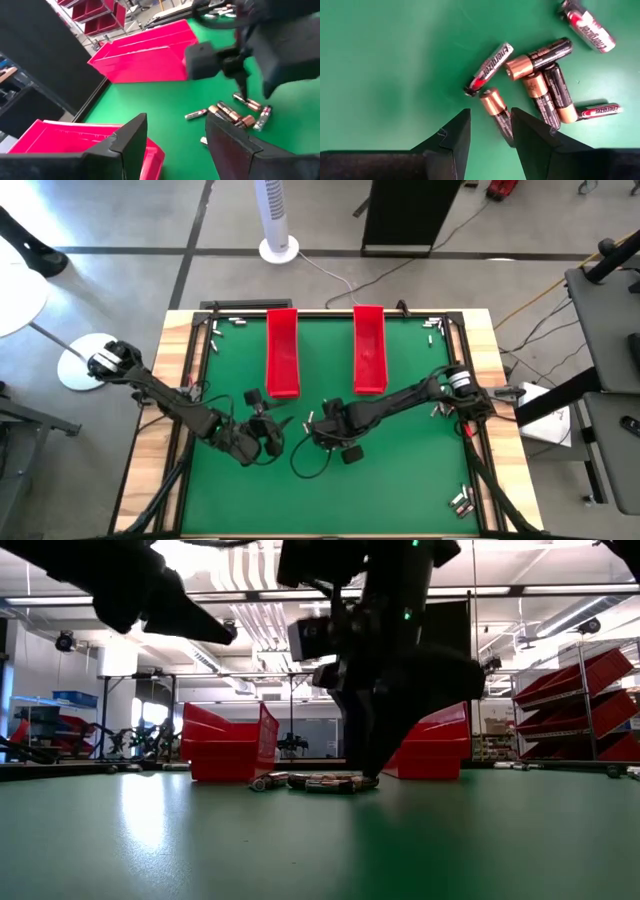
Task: Sort batteries
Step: Put the black battery into the right red bin
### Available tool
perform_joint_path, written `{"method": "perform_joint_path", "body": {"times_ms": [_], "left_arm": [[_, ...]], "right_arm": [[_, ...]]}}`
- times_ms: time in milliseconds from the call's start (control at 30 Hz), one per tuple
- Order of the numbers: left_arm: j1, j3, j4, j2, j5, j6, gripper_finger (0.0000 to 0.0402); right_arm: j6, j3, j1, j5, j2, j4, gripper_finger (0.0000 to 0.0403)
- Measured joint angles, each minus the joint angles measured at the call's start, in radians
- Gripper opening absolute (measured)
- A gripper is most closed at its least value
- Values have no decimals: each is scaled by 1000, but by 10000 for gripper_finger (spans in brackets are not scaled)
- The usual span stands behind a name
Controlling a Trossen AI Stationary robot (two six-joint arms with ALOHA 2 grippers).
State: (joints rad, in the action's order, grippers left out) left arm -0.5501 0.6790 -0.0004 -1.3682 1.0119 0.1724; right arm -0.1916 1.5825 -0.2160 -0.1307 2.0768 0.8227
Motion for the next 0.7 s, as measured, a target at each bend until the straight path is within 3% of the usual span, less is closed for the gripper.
{"method": "perform_joint_path", "body": {"times_ms": [700], "left_arm": [[1, 32, -26, 0, 1, -33, 180]], "right_arm": [[46, -1, 18, 4, 22, 38, 62]]}}
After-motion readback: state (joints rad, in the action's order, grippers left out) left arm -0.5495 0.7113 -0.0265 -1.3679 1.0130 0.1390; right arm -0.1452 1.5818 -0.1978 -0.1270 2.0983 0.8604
